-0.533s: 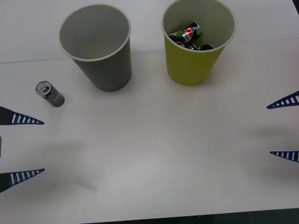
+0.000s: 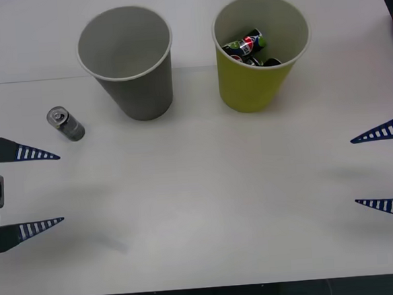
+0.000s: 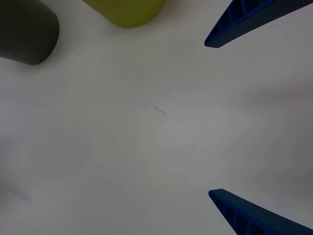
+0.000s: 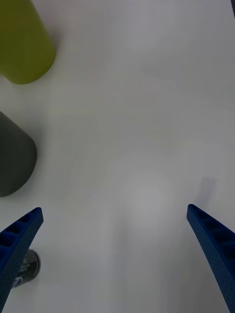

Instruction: Put the can into the green bin and the plastic bottle into the gray bin

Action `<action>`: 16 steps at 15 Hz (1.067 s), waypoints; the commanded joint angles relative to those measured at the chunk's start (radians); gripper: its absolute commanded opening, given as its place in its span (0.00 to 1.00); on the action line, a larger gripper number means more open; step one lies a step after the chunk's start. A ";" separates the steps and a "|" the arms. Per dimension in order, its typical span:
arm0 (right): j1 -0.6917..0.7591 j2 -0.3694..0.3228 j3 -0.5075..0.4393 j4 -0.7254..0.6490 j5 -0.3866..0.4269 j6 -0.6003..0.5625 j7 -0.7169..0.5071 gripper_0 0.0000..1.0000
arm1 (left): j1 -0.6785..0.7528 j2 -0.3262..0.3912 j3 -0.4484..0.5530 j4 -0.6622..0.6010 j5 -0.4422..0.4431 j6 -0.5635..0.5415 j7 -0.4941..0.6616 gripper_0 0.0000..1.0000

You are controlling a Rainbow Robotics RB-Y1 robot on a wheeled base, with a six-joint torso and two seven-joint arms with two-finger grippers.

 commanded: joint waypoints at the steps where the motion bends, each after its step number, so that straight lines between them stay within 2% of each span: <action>1: 0.000 0.000 0.000 0.000 0.000 0.000 0.000 1.00 | 0.012 0.000 -0.005 -0.016 0.020 0.058 0.021 1.00; 2: 0.000 0.000 0.000 0.000 0.000 0.000 0.000 1.00 | 0.027 0.000 -0.014 -0.027 0.027 0.098 0.032 1.00; 8: 0.000 0.000 0.000 0.000 0.000 0.000 0.000 1.00 | 0.156 0.047 -0.083 -0.151 0.043 0.431 0.294 1.00; 10: 0.000 0.000 0.000 0.000 0.000 0.000 0.000 1.00 | 0.190 0.075 -0.147 -0.165 0.092 0.617 0.371 1.00; 14: 0.000 0.000 0.000 0.000 0.000 0.000 0.000 1.00 | 0.217 0.170 -0.337 -0.191 0.219 1.020 0.383 1.00; 16: 0.000 0.000 0.000 0.000 0.000 0.000 0.000 1.00 | 0.217 0.179 -0.385 -0.191 0.236 1.128 0.389 1.00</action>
